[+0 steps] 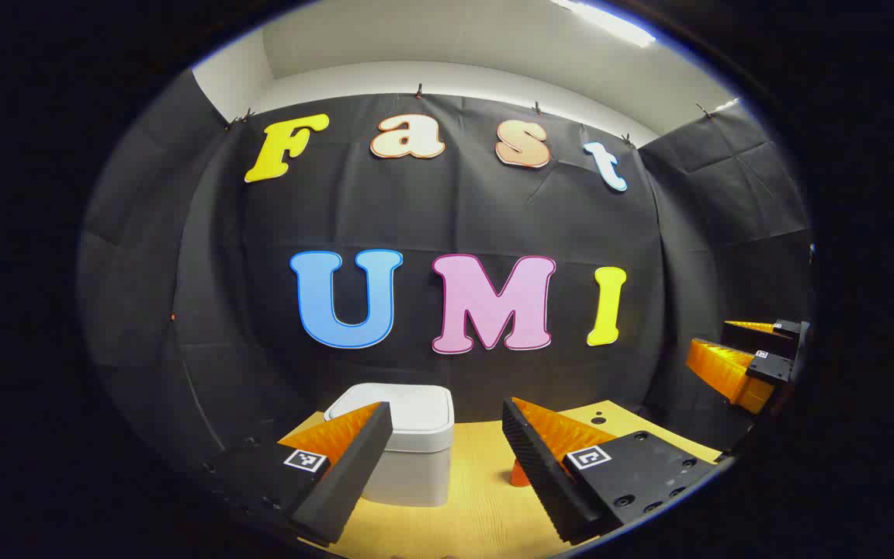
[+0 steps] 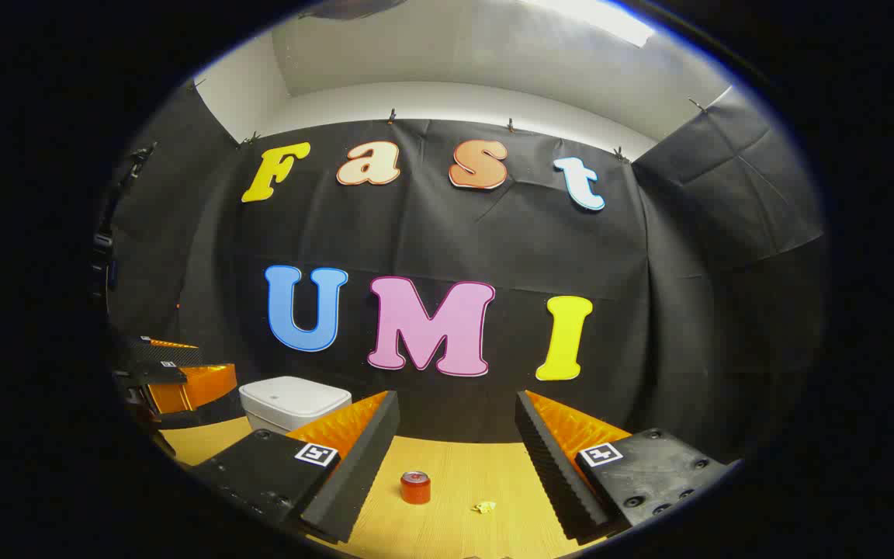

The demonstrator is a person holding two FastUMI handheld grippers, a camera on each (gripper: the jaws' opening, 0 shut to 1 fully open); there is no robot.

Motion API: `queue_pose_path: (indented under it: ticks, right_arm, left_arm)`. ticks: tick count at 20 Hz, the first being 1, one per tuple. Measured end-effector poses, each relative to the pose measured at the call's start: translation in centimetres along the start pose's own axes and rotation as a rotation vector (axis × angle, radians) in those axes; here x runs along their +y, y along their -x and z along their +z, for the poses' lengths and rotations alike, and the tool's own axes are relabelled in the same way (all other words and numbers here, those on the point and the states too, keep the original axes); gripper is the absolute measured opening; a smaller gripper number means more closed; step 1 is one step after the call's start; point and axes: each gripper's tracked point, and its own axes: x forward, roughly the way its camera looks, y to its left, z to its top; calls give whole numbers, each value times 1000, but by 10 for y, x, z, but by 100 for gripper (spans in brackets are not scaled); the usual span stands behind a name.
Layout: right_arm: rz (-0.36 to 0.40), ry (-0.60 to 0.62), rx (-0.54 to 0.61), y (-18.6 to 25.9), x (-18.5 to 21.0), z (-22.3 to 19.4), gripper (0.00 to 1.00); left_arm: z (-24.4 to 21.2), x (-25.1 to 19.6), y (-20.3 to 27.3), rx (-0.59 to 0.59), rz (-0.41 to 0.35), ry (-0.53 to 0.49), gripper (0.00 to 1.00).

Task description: Press the lid of the desktop garbage bin to open it, pick up the crumpled paper on the desktop and throw it into the bin, then pick up the pop can on the desktop and drop it into the bin, and finally close the garbage bin lid.

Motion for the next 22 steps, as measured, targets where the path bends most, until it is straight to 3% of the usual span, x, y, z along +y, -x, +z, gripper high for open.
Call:
queue_pose_path:
  ticks: [15, 22]
  right_arm:
    - [-3, -34, 34, -4, -2, -10, 96]
    - [-12, -31, 39, -7, -4, -14, 96]
  left_arm:
    - [6, -6, -3, -31, -29, -29, 96]
    - [-11, 6, -6, 8, 6, -12, 96]
